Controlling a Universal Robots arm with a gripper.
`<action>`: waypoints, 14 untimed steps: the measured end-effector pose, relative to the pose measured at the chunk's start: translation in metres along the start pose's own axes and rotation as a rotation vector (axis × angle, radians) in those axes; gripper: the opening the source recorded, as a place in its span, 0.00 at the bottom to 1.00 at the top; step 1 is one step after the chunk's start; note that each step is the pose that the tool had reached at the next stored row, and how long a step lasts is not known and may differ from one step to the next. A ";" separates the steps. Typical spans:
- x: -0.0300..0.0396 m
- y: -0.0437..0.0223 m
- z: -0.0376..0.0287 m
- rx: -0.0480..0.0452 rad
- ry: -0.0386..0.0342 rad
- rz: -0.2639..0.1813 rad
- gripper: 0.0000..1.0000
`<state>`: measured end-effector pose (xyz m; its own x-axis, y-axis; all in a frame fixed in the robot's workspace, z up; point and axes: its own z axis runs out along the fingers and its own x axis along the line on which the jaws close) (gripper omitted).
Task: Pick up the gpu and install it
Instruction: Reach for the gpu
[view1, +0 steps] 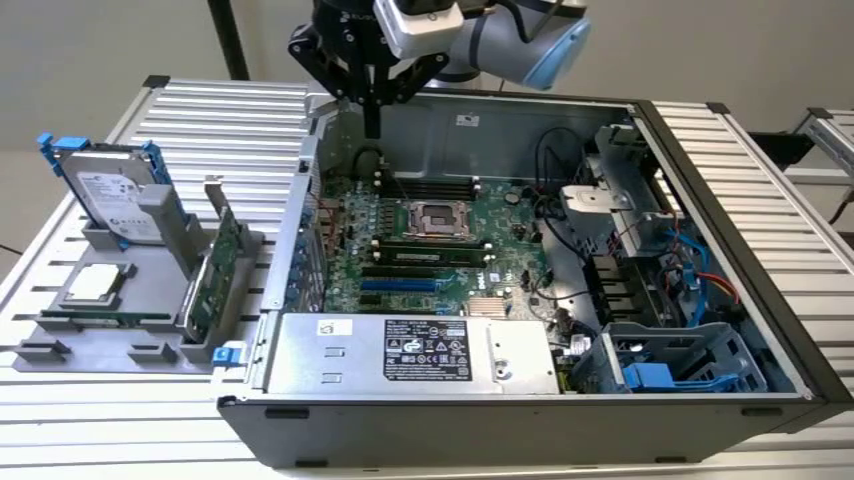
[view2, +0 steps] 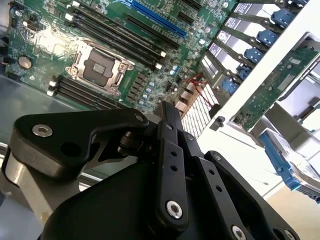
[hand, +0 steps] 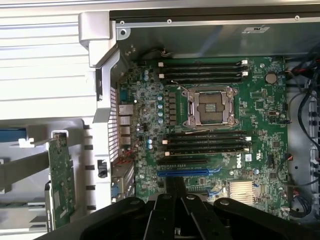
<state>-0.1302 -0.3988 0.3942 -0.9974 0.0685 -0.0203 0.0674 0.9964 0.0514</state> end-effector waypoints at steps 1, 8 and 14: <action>0.0008 -0.0001 0.0000 -0.0001 0.0000 0.000 0.00; 0.0064 -0.0004 -0.0002 -0.0007 0.0002 0.000 0.00; 0.0094 -0.0007 -0.0002 -0.0011 0.0001 0.000 0.00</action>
<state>-0.1396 -0.3988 0.3941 -0.9974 0.0685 -0.0203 0.0674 0.9963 0.0524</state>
